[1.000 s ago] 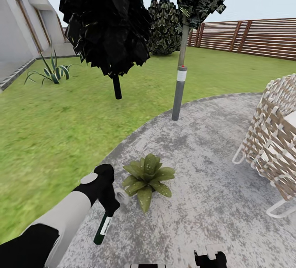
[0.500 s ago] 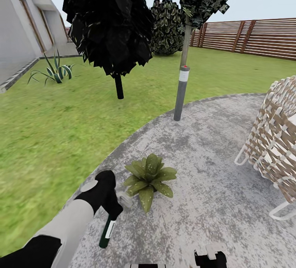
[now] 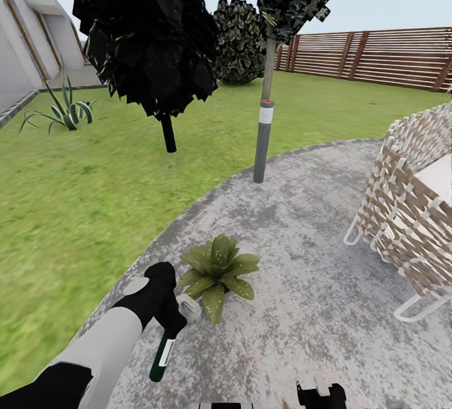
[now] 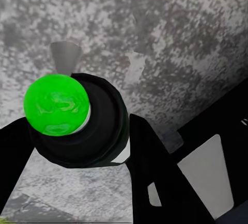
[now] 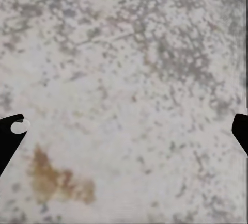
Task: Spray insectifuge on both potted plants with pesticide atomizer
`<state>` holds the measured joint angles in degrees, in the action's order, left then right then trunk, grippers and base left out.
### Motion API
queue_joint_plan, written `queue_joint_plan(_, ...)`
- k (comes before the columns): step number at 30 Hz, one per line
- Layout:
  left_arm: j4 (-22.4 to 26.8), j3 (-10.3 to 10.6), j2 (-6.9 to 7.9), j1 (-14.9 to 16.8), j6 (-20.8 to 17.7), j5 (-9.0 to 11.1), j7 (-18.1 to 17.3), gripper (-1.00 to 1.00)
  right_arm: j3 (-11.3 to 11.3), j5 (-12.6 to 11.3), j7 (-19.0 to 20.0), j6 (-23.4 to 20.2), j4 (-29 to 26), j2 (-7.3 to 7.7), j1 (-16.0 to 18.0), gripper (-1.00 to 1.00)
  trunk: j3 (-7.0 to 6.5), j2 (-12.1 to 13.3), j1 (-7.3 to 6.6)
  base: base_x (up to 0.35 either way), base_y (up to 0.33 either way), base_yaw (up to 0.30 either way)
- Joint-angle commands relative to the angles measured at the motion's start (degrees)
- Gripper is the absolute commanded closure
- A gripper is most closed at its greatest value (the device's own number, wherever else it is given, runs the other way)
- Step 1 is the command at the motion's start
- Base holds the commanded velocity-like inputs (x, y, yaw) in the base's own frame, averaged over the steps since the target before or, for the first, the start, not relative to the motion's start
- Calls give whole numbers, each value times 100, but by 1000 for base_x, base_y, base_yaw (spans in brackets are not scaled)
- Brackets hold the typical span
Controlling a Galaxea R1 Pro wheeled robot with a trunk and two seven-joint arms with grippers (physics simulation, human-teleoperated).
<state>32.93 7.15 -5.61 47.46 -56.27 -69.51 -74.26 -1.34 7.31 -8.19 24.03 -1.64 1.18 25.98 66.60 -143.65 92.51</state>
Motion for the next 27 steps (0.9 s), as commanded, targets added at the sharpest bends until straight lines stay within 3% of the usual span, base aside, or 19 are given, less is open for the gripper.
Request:
queue_joint_plan(1, 12, 4, -1, 1, -50, -64, -57, 100, -11, 61, -50, 5, 6, 2, 4, -100, 5, -2, -1, 0, 0, -57)
queue_joint_plan(5, 51, -15, 7, 1, -58, -87, -53, 100, -17, 61, -51, 5, 6, -9, 4, -100, 28, -3, 1, 0, 0, -15)
queue_joint_plan(19, 71, -13, 54, 4, -86, -90, -22, 100, -24, 69, -46, 6, 14, -13, 4, -100, 442, -22, 37, 0, 0, 0)
queue_joint_plan(24, 78, -20, 71, 8, -86, -89, 255, 100, -24, 71, -42, 7, 15, -13, 4, -100, 445, -22, 37, 0, 0, 0)
queue_joint_plan(27, 300, -156, 90, 9, -86, -86, 289, 100, -24, 77, -42, 9, 15, -13, 4, -100, 446, -22, 37, 0, 0, 0)
